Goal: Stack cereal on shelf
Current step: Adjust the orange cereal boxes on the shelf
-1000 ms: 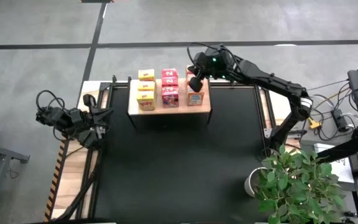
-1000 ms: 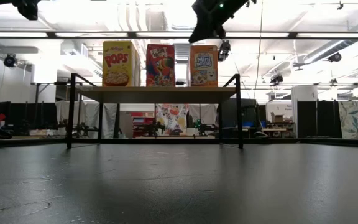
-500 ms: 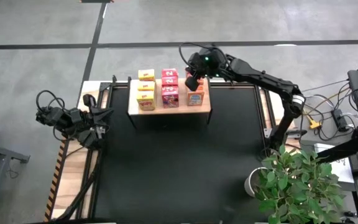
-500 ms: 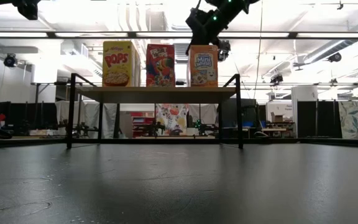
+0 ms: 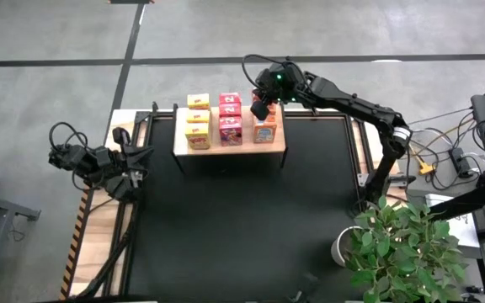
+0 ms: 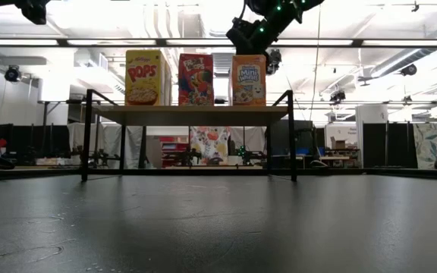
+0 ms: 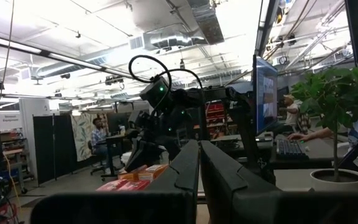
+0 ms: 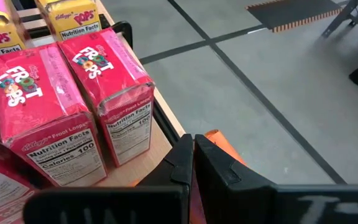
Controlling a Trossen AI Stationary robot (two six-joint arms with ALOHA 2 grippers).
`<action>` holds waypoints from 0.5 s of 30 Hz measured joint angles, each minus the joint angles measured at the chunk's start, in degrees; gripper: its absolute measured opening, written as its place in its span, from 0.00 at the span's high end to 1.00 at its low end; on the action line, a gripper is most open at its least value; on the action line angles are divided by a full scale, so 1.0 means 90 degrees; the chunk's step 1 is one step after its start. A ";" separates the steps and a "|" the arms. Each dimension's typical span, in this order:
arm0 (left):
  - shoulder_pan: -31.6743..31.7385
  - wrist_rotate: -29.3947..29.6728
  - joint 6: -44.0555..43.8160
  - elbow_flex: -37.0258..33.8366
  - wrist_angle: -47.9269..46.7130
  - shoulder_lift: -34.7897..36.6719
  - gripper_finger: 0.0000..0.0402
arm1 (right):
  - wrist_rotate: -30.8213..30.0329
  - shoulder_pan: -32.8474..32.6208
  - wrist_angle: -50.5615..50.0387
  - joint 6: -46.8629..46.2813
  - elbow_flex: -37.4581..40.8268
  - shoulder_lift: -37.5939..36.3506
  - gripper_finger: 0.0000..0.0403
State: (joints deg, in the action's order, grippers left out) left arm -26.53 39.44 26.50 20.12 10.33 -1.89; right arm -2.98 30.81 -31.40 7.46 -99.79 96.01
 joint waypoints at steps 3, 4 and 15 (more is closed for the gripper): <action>-0.0001 0.0000 0.0000 0.0000 -0.0005 0.0000 1.00 | 0.0000 -0.0002 0.0000 0.0000 0.0000 0.0002 0.98; -0.0001 0.0000 0.0000 0.0000 -0.0007 0.0000 1.00 | 0.0000 -0.0002 0.0002 -0.0004 0.0000 0.0002 0.98; -0.0001 0.0000 0.0000 0.0000 -0.0014 0.0000 1.00 | 0.0000 -0.0002 0.0010 -0.0107 0.0000 0.0002 0.98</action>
State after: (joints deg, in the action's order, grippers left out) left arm -26.55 39.44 26.50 20.12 10.20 -1.89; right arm -2.98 30.79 -31.31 6.50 -99.79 96.03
